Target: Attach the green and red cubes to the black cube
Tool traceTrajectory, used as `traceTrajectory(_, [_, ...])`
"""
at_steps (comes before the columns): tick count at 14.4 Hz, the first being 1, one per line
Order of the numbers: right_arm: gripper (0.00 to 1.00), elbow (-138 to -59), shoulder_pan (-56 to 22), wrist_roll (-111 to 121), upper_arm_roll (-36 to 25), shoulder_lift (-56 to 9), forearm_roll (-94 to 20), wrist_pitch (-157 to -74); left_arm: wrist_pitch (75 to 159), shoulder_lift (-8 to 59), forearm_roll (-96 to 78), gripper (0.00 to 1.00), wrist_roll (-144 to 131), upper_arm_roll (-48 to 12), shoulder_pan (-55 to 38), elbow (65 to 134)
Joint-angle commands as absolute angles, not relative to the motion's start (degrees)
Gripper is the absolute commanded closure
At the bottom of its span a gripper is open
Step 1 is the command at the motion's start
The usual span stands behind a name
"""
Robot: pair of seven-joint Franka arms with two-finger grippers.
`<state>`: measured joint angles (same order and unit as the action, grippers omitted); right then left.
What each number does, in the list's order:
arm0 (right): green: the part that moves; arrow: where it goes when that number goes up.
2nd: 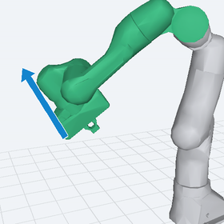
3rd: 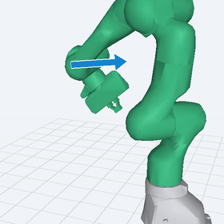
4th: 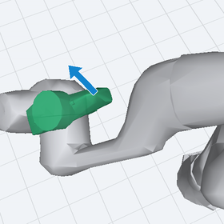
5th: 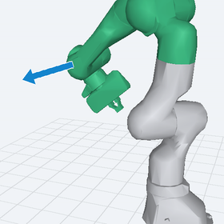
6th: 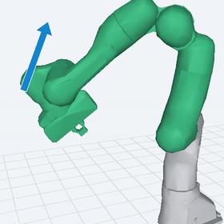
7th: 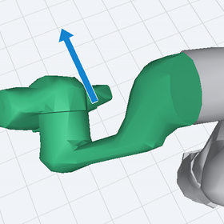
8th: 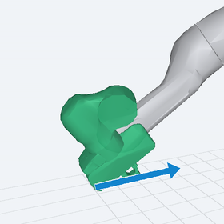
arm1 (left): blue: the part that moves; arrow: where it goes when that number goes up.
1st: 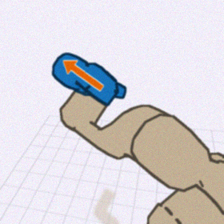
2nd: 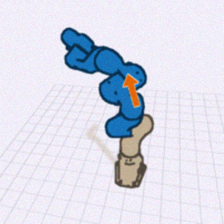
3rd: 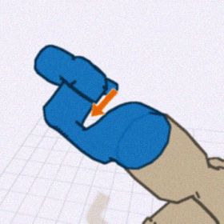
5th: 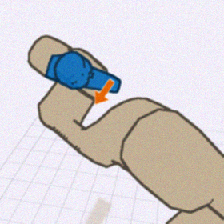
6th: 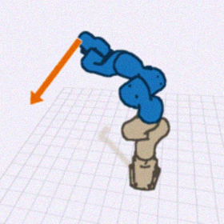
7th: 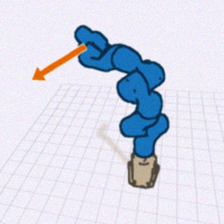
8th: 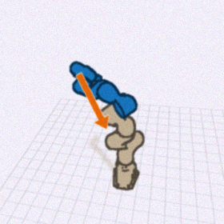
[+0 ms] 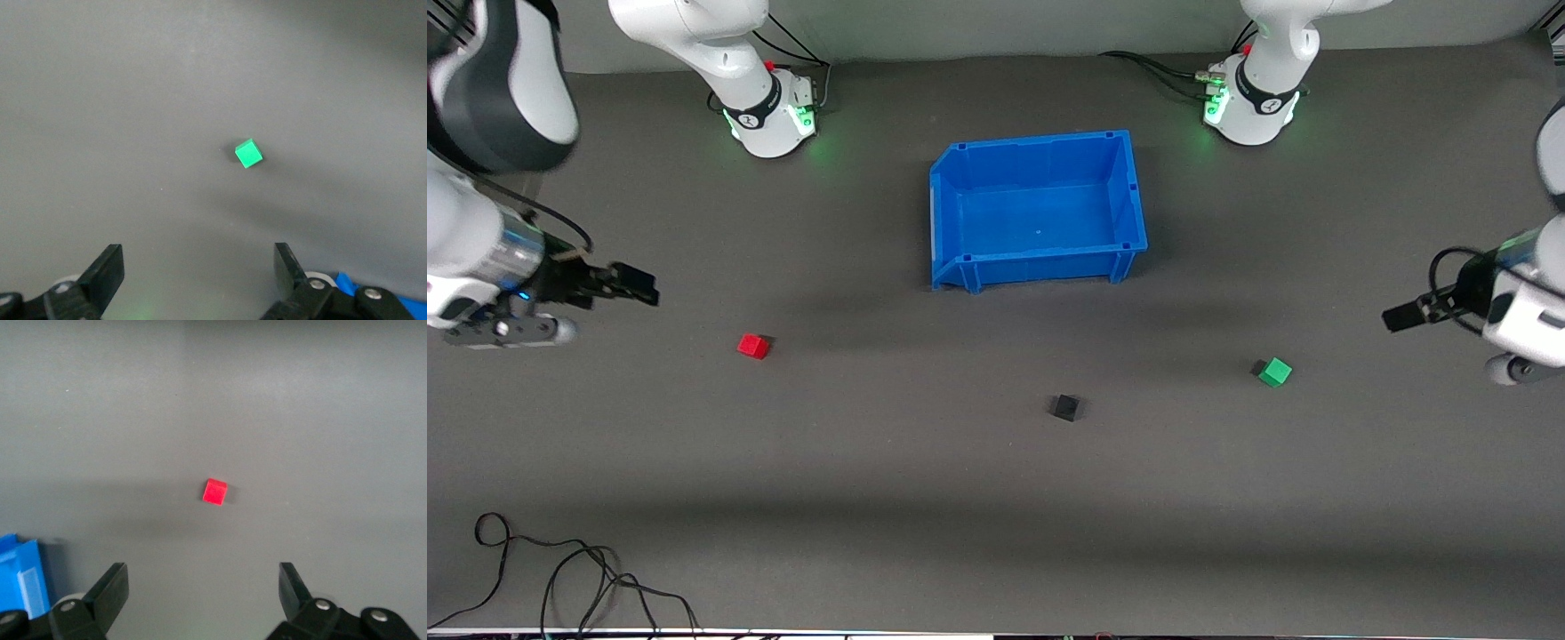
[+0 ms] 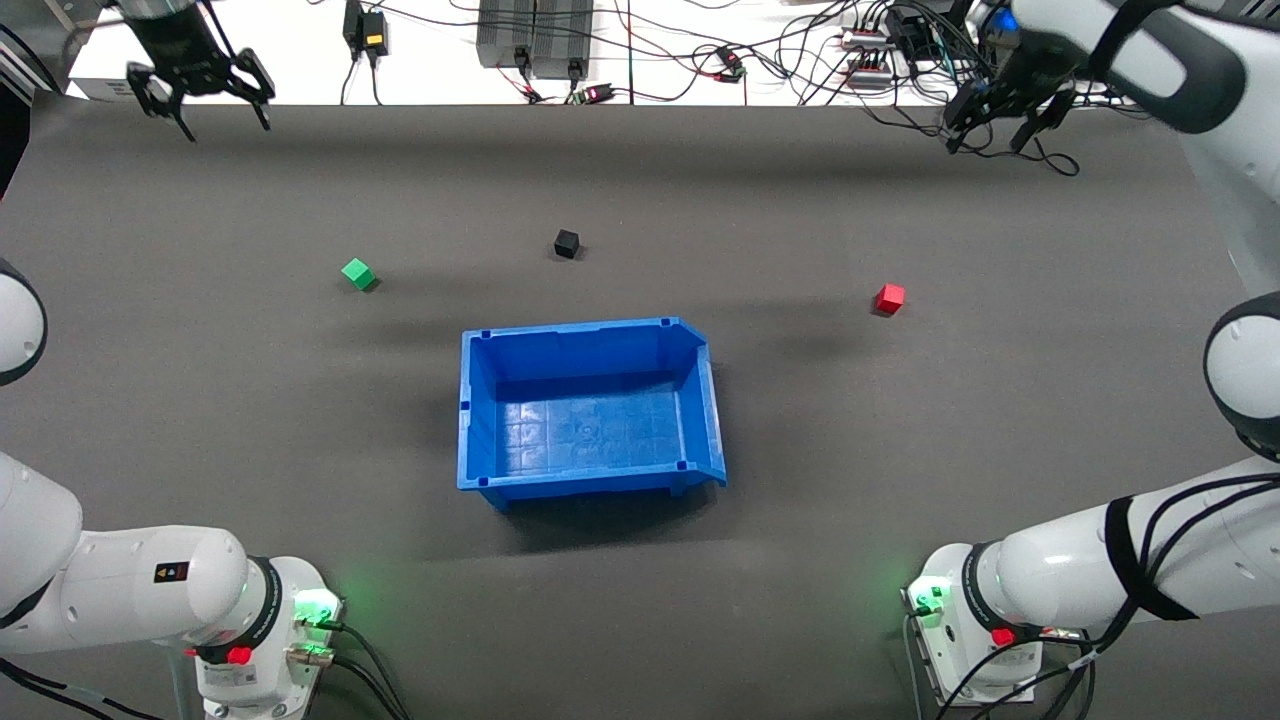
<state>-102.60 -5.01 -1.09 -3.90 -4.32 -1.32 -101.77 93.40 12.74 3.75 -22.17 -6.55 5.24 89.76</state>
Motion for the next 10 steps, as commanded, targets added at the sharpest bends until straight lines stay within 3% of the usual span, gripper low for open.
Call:
traceTrajectory(1, [0.00, -105.64, -5.10, -2.46, -4.22, -7.19, -2.55, -107.47, 99.65, 12.04, 4.75, 0.00, -32.21, -6.85, 4.93, 97.27])
traceTrajectory(6, [0.00, -118.97, -5.27, -8.24, -4.22, -10.80, -2.81, -125.64, 108.52, 14.75, 4.31, 0.00, -46.19, -6.94, 4.66, 104.67])
traceTrajectory(10, [0.00, -123.31, -5.97, -12.38, -4.13, -16.33, -3.95, -134.11, 118.18, 19.33, 4.31, 0.00, -55.81, -7.03, 4.57, 107.73])
